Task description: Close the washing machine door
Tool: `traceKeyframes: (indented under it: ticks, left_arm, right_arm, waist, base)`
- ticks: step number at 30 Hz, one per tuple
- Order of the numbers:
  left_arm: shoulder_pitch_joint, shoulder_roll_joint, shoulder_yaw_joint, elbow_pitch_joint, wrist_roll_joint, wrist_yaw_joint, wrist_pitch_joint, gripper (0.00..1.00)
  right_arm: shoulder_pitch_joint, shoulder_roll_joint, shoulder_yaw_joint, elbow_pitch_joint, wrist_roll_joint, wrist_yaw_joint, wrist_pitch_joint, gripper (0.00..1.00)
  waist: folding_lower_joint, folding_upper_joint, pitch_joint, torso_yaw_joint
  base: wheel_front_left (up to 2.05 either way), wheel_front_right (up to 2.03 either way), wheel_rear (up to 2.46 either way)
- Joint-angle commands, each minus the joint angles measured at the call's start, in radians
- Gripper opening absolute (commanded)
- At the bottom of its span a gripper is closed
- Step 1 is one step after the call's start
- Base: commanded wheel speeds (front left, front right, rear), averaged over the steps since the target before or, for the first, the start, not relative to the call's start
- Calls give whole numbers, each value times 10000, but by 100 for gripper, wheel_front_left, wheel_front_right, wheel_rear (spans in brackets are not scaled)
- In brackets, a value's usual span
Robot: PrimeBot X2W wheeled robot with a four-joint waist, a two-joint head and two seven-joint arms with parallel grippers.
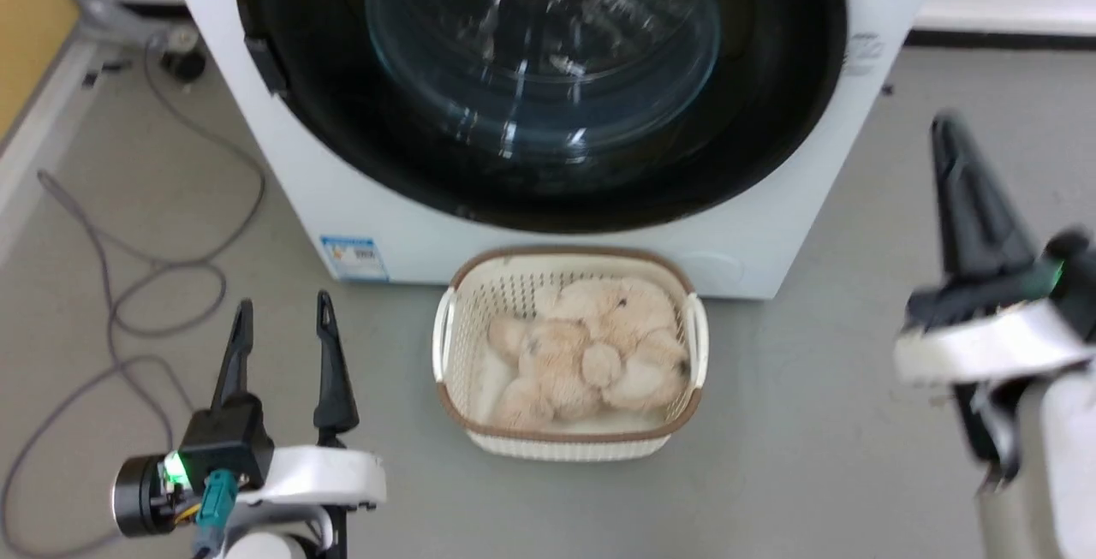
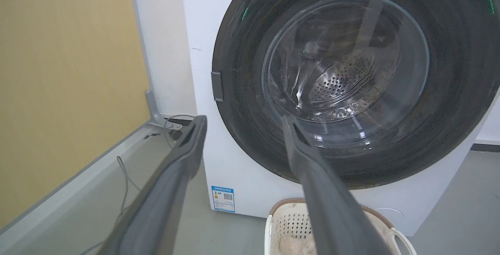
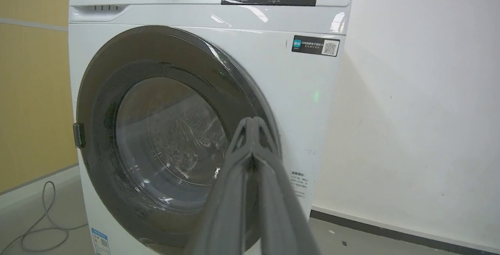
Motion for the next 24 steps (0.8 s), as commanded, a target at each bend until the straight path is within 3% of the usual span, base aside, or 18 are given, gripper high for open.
traceKeyframes:
  ticks: [1, 11, 13, 14, 15, 24]
  left_arm:
    - [259, 11, 36, 27, 91, -51, -55, 100]
    - [873, 11, -6, 47, 255, -270, -55, 100]
    - [964, 11, -15, 66, 297, -327, -55, 100]
    - [1002, 11, -18, 73, 304, -348, -55, 100]
    - [1031, 11, -22, 78, 304, -361, -55, 100]
    - [1142, 10, -45, 177, 280, -459, -55, 100]
  right_arm:
    - [560, 194, 52, 1, 248, -9, -44, 0]
    - [2645, 787, 334, 561, 1081, -9, -44, 1]
    - [3000, 864, 385, 744, 1174, -9, -44, 33]
    - [3158, 888, 342, 789, 1138, -9, -44, 56]
    - [3297, 903, 332, 814, 1006, -9, -44, 100]
    - [3806, 924, 406, 731, 1345, -9, -44, 100]
  waist:
    - [1, 0, -385, -196]
    - [1, 0, -1009, -352]
    - [1, 0, -1093, -345]
    - [1, 0, -1124, -339]
    - [1, 0, -1141, -327]
    - [1, 0, -1194, -318]
  base:
    - [0, 0, 0]
    - [0, 0, 0]
    - [0, 0, 0]
    - [0, 0, 0]
    - [0, 0, 0]
    - [0, 0, 0]
